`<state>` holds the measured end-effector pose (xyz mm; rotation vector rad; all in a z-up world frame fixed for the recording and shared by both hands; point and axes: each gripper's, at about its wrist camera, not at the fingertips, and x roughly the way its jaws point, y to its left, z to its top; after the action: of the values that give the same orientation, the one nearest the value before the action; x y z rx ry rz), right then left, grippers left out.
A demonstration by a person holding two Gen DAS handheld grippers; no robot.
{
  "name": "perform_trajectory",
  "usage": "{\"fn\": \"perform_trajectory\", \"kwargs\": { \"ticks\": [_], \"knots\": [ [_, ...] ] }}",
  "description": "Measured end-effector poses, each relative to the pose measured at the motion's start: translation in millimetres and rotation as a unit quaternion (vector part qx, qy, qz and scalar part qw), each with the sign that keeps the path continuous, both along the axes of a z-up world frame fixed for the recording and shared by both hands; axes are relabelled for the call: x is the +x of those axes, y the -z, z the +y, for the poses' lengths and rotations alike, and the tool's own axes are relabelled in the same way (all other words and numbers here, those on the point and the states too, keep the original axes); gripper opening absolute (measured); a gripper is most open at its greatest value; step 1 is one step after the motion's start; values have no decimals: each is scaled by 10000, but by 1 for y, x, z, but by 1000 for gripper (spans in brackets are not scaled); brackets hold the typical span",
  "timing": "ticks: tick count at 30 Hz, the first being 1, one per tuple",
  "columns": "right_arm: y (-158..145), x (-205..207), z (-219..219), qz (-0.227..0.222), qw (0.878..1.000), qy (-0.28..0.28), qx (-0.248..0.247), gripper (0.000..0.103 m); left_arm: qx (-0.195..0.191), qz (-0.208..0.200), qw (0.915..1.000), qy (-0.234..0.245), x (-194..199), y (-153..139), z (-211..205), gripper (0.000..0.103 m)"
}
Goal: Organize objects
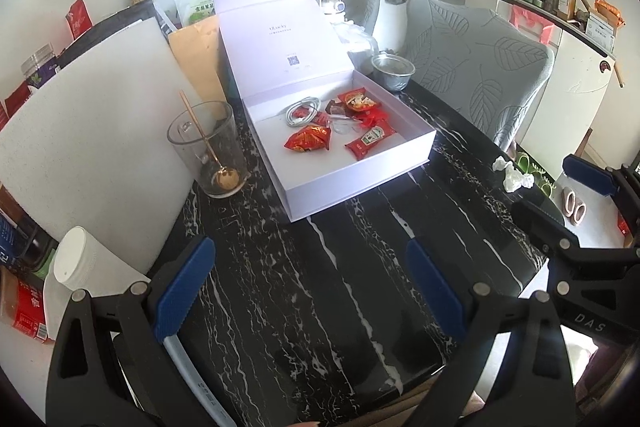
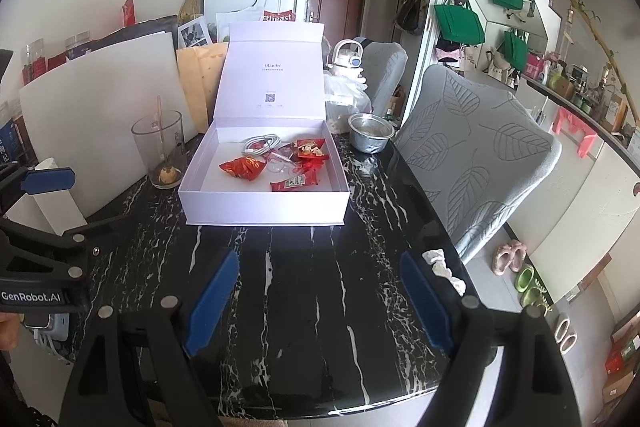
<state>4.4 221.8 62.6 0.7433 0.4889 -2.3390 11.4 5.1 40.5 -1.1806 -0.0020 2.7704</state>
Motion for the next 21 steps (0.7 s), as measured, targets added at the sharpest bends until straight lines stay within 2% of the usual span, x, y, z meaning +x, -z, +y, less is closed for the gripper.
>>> {"fn": "perform_trajectory", "kwargs": {
  "ticks": [21],
  "knots": [
    [3,-3,-14,-68,9999,-135,57,84,16,-110,9999,-98,-9,5,-10,97]
  ]
}}
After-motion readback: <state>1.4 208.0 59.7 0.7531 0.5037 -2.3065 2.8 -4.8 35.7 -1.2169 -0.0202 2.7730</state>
